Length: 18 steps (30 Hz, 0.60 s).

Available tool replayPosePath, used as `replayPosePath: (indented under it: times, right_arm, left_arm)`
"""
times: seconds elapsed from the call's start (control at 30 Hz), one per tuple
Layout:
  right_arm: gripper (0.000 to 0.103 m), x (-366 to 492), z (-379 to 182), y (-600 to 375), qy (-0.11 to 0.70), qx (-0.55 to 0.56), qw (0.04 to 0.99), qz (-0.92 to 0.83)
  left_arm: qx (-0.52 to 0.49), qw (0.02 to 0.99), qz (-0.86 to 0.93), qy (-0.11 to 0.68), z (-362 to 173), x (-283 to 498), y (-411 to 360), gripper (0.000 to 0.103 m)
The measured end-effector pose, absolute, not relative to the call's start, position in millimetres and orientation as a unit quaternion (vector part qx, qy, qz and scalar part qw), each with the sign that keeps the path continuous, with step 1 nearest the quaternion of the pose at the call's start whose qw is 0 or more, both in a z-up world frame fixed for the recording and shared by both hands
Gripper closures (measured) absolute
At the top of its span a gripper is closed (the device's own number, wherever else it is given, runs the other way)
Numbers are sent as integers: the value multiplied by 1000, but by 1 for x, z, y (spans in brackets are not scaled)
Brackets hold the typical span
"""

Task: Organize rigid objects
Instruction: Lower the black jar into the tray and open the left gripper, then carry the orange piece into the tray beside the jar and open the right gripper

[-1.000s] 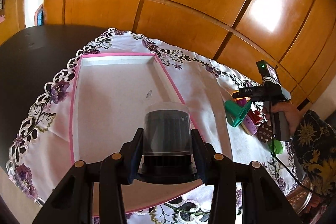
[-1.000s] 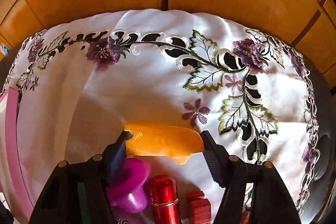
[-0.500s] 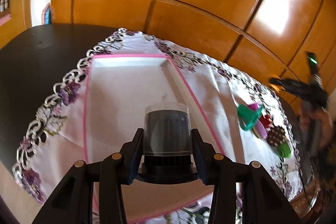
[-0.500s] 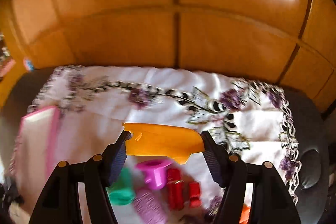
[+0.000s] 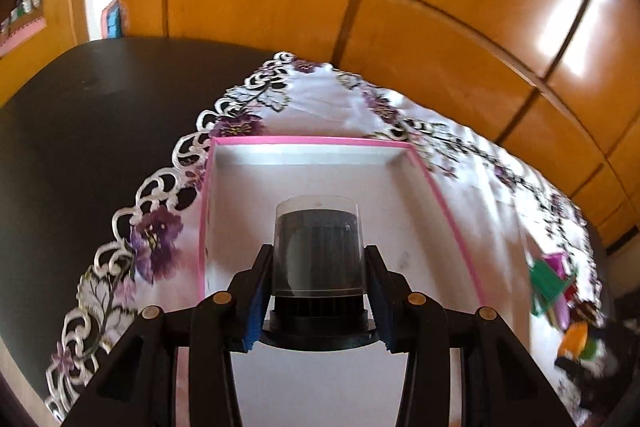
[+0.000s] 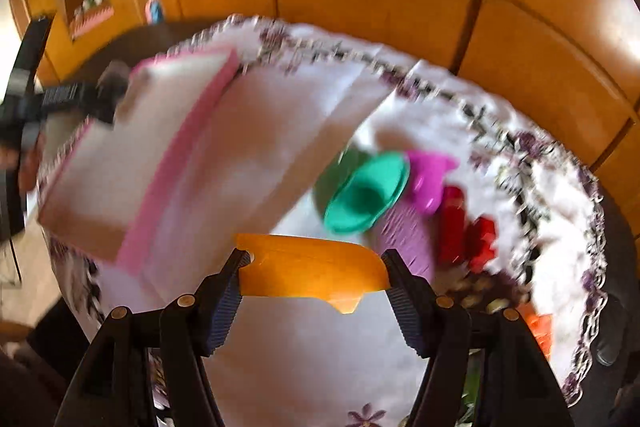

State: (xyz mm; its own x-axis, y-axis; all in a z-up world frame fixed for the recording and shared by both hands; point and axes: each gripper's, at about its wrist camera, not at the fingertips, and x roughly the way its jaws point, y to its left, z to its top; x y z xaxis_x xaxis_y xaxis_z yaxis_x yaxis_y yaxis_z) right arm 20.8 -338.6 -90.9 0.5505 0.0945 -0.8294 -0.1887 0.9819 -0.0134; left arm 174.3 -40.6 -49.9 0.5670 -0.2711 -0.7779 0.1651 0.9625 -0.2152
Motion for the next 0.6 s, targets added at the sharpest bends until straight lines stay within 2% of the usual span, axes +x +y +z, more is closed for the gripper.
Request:
replayPosePath:
  times: [0.1,0.17,0.6]
  right_arm:
    - [35,24,-109,-341,478,-53,873,83]
    - [35,25,-117,-343,485,-51,869,84]
    - [35,29,-128,-340,494,-57,864,85]
  left_arm:
    - [-48,887,-105,447,-55,184,-43,53]
    - [-41,892,-88,442,-57,186,-42,39]
    - [-57,902,-69,422,-40,115,-42,38]
